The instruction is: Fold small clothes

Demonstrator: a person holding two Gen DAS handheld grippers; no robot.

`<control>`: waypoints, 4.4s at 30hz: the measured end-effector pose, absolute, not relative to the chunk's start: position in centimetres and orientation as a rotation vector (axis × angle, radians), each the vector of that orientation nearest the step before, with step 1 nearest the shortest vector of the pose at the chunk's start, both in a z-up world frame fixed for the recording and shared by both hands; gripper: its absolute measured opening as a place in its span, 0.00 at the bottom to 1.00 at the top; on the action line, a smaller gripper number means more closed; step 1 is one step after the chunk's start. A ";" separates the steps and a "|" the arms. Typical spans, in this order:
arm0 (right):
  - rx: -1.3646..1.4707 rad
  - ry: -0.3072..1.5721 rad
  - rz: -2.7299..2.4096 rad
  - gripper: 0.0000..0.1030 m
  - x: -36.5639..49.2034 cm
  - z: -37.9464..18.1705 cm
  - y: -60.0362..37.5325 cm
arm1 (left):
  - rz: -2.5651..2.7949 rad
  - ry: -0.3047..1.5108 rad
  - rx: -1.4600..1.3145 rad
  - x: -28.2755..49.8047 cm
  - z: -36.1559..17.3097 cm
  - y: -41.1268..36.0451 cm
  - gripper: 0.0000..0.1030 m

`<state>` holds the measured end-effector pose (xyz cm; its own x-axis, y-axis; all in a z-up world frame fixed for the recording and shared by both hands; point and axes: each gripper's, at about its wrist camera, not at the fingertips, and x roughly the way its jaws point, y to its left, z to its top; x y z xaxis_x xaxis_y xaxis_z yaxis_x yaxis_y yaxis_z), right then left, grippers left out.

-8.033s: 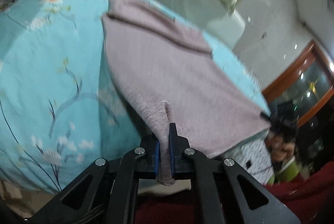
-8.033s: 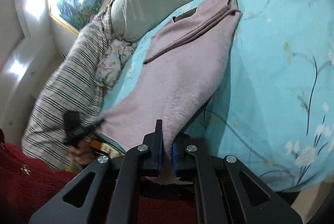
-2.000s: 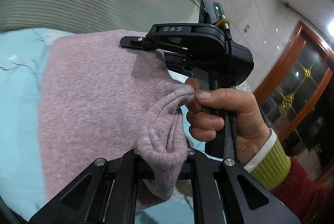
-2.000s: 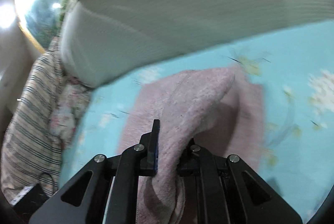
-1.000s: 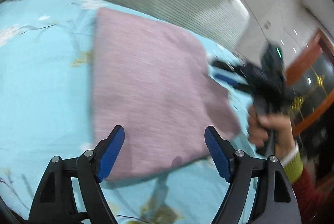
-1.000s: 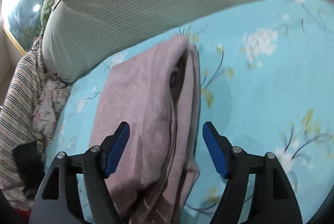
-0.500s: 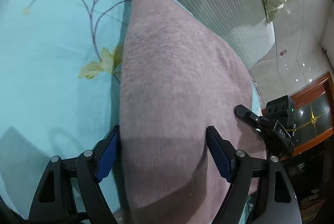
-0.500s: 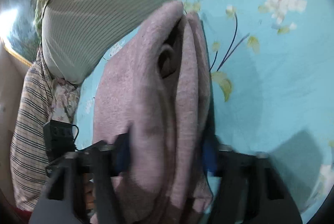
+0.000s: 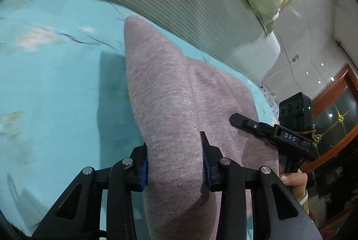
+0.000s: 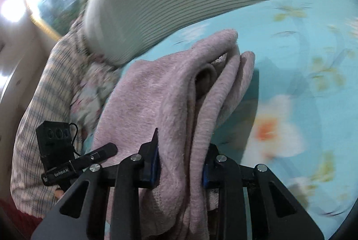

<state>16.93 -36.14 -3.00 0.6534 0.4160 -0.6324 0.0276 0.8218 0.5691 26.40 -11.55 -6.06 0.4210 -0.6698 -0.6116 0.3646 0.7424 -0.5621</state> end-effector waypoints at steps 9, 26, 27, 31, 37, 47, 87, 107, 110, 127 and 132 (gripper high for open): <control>0.531 0.891 0.381 0.29 19.9 -7.0 -27.3 | -0.458 0.879 -0.401 20.7 -6.1 -0.4 0.36; 0.436 0.871 0.128 0.52 17.8 -4.1 -29.9 | -0.340 0.875 -0.325 18.6 -7.0 2.6 0.62; 0.442 0.855 0.131 0.52 17.9 -3.6 -30.1 | -0.343 0.866 -0.330 18.4 -6.8 3.0 0.62; 0.467 0.880 0.177 0.47 19.9 -3.2 -29.4 | -0.414 0.829 -0.329 17.7 -5.6 3.1 0.60; 0.490 0.899 0.180 0.10 22.9 -3.1 -28.4 | -0.483 0.839 -0.260 18.6 -5.4 0.6 0.54; 0.513 0.948 0.097 0.10 21.8 -6.2 -30.3 | -0.482 0.905 -0.154 20.0 -7.8 -1.1 0.47; 0.409 0.961 0.046 0.21 11.3 -7.3 -26.3 | -0.538 1.008 -0.095 10.4 -10.2 -2.0 0.40; 0.316 1.022 0.000 0.22 7.2 -6.8 -24.2 | -0.540 0.990 -0.056 9.1 -10.7 -1.4 0.40; 0.329 1.024 0.005 0.23 7.5 -6.2 -24.0 | -0.545 0.994 -0.049 8.7 -10.5 -1.2 0.41; 0.345 0.865 0.043 0.24 13.6 -1.9 -23.8 | -0.354 0.920 -0.188 13.4 -6.3 0.8 0.48; 0.330 0.970 -0.085 0.24 18.6 -5.5 -25.3 | -0.305 0.930 -0.169 16.4 -7.0 -0.2 0.47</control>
